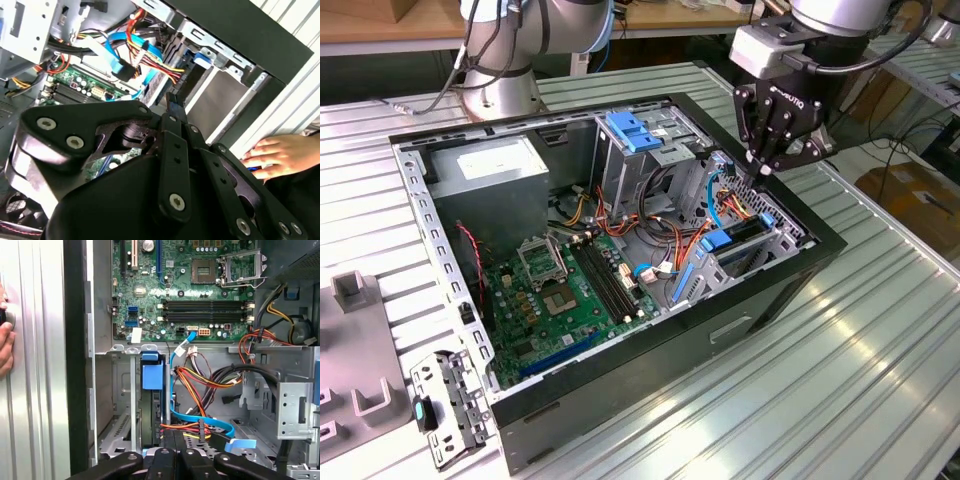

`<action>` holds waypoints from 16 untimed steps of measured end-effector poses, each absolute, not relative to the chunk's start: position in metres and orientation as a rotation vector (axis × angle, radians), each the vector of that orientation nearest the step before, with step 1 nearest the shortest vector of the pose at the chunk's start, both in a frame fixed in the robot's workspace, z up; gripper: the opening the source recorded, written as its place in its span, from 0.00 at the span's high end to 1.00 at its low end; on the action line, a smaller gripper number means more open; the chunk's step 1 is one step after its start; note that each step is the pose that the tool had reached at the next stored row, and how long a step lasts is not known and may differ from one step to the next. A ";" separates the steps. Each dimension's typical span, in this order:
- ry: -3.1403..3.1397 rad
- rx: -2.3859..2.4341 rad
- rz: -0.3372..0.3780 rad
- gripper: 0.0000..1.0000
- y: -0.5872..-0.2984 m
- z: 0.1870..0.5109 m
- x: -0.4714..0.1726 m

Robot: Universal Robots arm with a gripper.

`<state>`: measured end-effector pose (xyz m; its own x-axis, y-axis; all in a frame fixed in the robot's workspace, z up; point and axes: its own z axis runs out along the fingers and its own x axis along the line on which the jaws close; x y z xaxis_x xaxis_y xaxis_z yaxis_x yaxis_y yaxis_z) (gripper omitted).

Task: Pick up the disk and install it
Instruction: 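Insert the second disk wire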

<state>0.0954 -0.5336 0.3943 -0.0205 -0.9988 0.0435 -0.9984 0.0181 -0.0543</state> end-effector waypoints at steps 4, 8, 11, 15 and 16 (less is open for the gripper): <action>2.240 -2.198 -0.103 0.89 -0.527 0.395 0.095; 2.249 -2.207 -0.117 0.89 -0.511 0.395 0.095; 2.249 -2.209 -0.119 0.89 -0.502 0.395 0.095; 2.257 -2.217 -0.138 0.89 -0.489 0.395 0.095; 2.257 -2.217 -0.138 0.89 -0.489 0.395 0.095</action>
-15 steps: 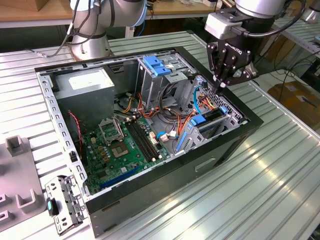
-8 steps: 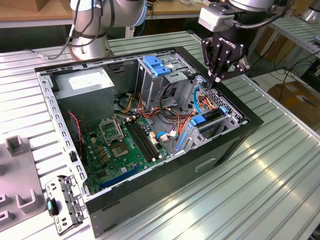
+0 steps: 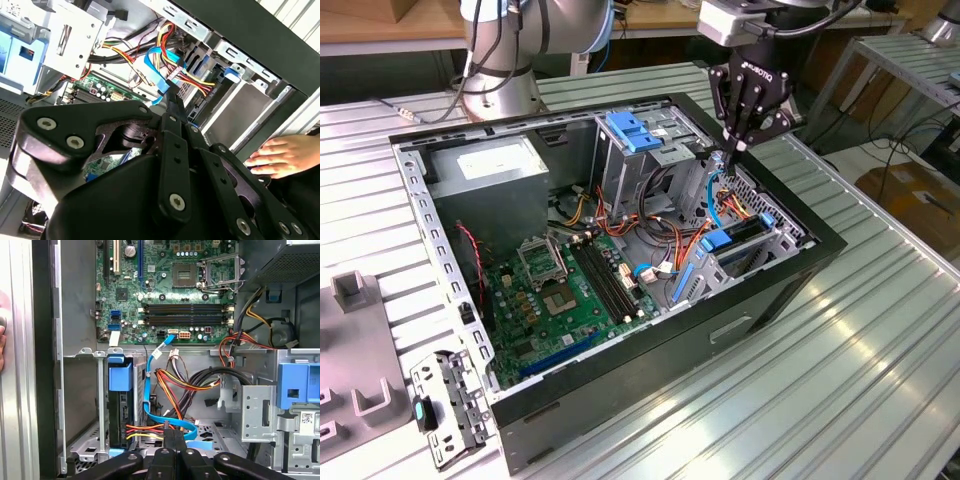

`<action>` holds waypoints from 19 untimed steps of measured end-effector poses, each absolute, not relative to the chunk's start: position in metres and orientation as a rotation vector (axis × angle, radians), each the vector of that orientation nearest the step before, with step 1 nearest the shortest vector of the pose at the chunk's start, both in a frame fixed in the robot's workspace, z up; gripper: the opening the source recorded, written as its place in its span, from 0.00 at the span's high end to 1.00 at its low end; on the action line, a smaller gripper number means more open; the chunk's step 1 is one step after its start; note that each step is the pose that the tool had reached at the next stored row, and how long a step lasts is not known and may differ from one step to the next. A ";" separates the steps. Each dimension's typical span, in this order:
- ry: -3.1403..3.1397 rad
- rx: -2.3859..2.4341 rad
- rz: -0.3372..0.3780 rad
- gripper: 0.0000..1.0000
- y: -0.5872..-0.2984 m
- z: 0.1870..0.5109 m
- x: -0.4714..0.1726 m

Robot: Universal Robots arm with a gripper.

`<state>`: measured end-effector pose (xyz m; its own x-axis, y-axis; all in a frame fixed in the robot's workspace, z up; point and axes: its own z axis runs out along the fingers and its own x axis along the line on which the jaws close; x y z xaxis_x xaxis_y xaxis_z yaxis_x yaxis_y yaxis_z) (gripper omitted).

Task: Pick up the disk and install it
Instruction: 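Insert the second disk wire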

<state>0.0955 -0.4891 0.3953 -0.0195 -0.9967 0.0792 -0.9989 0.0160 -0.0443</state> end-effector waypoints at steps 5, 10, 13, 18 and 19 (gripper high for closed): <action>-2.221 2.181 0.136 0.89 -0.489 0.395 0.095; -2.217 2.178 0.143 0.89 -0.488 0.395 0.095; -2.216 2.177 0.145 0.89 -0.488 0.395 0.095; -2.216 2.177 0.146 0.89 -0.488 0.395 0.095; -2.215 2.177 0.146 0.89 -0.488 0.395 0.095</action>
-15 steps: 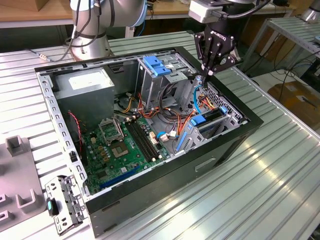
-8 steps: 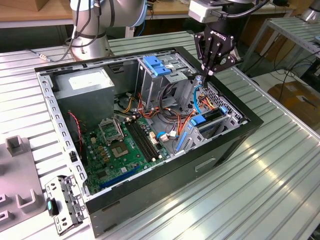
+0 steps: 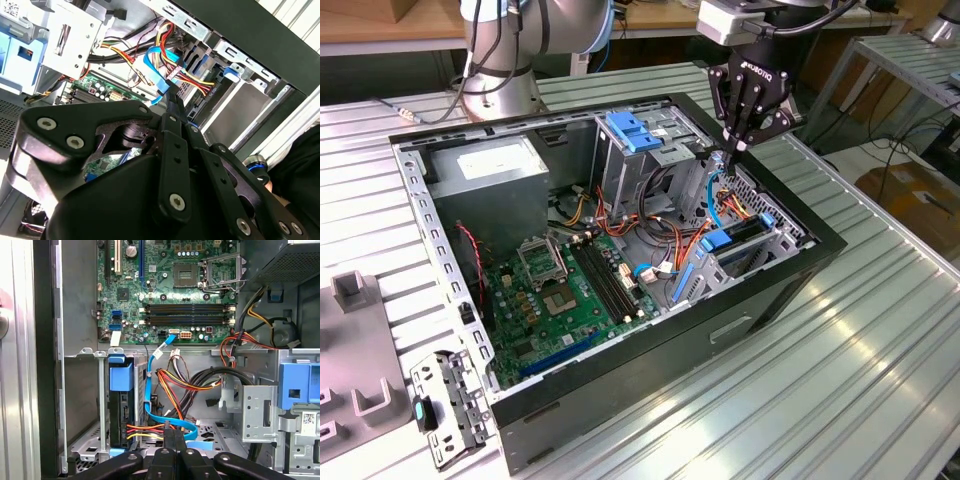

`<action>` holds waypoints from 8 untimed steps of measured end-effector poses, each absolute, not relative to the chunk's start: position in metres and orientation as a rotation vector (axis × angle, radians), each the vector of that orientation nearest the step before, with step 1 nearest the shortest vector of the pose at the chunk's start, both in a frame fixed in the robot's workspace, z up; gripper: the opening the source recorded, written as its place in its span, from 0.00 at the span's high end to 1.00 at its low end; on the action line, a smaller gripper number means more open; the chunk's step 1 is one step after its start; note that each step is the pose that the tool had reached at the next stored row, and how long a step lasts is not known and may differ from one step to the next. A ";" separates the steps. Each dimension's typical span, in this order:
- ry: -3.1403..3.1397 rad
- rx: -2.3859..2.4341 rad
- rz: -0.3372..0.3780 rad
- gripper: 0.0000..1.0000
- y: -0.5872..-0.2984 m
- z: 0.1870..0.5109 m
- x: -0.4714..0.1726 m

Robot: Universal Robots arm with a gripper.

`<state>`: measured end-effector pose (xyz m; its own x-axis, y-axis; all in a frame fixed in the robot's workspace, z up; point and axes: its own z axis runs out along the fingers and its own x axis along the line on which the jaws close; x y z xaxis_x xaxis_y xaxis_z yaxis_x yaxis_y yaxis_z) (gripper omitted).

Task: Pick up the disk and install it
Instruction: 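Insert the second disk wire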

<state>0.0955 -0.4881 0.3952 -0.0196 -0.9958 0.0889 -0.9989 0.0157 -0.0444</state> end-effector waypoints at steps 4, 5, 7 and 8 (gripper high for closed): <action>-2.215 2.176 0.147 0.89 -0.488 0.395 0.095; -2.215 2.176 0.147 0.89 -0.488 0.395 0.095; -2.203 2.165 0.170 0.89 -0.488 0.395 0.095; -2.184 2.148 0.206 0.89 -0.487 0.395 0.096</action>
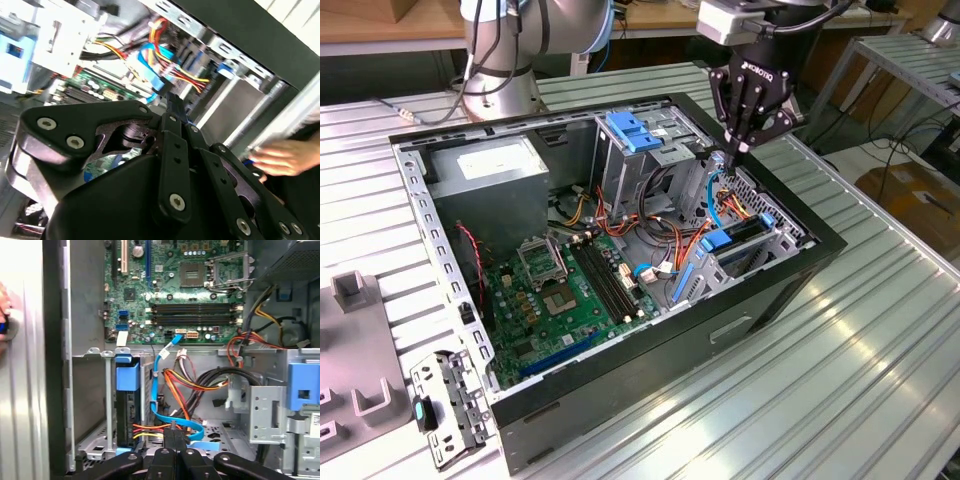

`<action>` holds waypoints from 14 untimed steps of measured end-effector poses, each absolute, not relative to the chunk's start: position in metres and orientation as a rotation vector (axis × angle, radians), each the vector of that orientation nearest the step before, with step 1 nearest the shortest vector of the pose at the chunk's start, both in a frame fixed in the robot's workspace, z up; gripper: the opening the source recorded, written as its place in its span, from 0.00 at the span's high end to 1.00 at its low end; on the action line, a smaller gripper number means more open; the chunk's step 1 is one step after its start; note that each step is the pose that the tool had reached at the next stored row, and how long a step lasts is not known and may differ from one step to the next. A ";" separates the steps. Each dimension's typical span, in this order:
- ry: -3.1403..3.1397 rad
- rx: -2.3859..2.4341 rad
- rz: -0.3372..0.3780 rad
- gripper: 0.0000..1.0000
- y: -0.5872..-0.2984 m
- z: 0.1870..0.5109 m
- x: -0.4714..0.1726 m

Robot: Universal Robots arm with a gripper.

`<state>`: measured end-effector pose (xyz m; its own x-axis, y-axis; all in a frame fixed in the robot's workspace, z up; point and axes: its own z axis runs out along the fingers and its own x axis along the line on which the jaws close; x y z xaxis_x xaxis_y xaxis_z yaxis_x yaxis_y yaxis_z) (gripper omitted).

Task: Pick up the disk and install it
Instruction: 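Insert the second disk wire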

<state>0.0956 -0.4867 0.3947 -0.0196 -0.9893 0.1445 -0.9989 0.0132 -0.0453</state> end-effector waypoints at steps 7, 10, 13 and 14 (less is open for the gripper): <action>-2.149 2.118 0.255 0.89 -0.462 0.385 0.100; -2.142 2.111 0.268 0.89 -0.457 0.385 0.100; -2.133 2.103 0.282 0.89 -0.455 0.381 0.100; -2.130 2.100 0.288 0.89 -0.454 0.379 0.100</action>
